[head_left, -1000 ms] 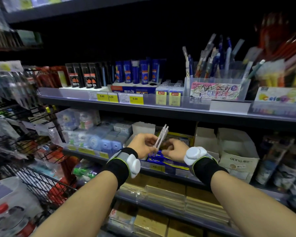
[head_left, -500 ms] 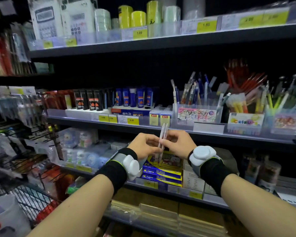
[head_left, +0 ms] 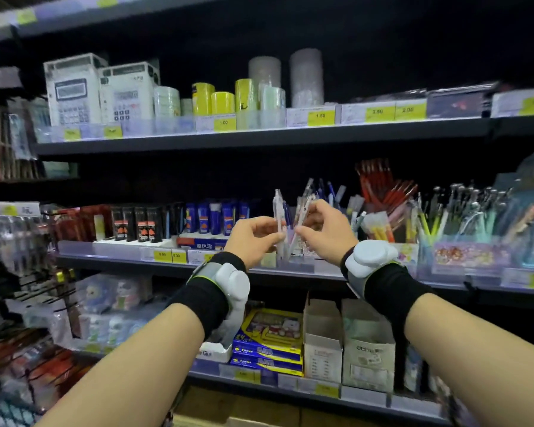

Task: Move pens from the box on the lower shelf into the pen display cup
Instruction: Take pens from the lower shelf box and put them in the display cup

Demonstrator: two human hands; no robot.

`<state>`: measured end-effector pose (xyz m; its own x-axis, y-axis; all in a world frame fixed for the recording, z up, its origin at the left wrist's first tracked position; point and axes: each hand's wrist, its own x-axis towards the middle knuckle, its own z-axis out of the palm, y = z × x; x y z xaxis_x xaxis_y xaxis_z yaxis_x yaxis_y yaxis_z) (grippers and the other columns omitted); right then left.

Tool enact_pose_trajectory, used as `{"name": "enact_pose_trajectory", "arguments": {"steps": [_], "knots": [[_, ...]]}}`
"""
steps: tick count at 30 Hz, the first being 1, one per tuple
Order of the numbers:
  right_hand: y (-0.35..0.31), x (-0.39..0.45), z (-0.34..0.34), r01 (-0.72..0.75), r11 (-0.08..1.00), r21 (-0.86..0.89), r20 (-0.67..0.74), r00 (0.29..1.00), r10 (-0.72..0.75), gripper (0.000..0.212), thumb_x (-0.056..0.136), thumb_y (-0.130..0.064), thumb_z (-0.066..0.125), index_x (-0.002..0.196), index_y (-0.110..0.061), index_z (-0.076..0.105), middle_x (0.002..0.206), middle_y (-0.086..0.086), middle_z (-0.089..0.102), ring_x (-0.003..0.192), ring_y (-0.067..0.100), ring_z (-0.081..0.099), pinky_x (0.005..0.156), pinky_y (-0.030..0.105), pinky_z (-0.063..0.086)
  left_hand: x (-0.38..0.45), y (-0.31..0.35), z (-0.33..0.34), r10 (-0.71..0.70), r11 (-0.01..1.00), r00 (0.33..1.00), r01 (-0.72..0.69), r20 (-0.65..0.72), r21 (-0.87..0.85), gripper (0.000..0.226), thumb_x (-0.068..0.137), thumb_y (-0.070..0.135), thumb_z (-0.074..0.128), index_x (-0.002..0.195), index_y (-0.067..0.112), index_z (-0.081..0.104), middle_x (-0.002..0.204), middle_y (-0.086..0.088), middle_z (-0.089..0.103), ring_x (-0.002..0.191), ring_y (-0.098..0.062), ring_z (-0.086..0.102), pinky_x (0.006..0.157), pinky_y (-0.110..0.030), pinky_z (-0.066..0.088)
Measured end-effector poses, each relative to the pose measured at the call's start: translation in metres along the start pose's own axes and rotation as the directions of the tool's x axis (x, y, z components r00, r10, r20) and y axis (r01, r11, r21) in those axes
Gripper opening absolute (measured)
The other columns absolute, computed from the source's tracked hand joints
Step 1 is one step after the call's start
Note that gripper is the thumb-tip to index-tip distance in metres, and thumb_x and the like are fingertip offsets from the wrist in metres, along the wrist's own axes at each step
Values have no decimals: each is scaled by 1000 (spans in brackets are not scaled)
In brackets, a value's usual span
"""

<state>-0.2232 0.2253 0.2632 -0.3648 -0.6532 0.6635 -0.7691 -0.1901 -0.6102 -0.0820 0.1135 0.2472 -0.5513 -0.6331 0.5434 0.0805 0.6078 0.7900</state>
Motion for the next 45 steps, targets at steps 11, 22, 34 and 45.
{"name": "enact_pose_trajectory", "arguments": {"steps": [11,22,34,45], "knots": [[0,37,-35,4,1000,9,-181,983,-2,16,87,-9,65,97,-18,55,84,7,70,81,28,70,74,51,58,38,21,11,82,996,981,-87,-176,-21,23,84,11,72,90,32,66,93,-1,76,92,-19,73,82,-42,60],[2,53,-6,28,997,-75,-128,991,-38,14,89,-5,56,97,-17,57,85,5,71,82,25,69,79,44,57,59,10,24,89,993,975,-71,-205,95,15,85,11,69,92,24,69,90,0,75,88,-16,71,87,-42,58],[5,77,12,-21,894,-448,28,999,38,20,94,-31,57,101,-17,69,97,6,72,90,27,67,82,42,57,72,-1,30,94,951,967,-18,-235,308,18,86,17,71,104,17,70,83,5,67,78,-8,63,75,-24,54],[14,82,20,-128,812,-569,60,979,196,28,89,-26,61,83,-2,73,73,12,67,63,28,59,64,34,53,78,-9,31,-3,918,966,106,-258,383,21,78,25,78,90,30,62,59,12,64,87,-18,67,80,-40,58]]}}
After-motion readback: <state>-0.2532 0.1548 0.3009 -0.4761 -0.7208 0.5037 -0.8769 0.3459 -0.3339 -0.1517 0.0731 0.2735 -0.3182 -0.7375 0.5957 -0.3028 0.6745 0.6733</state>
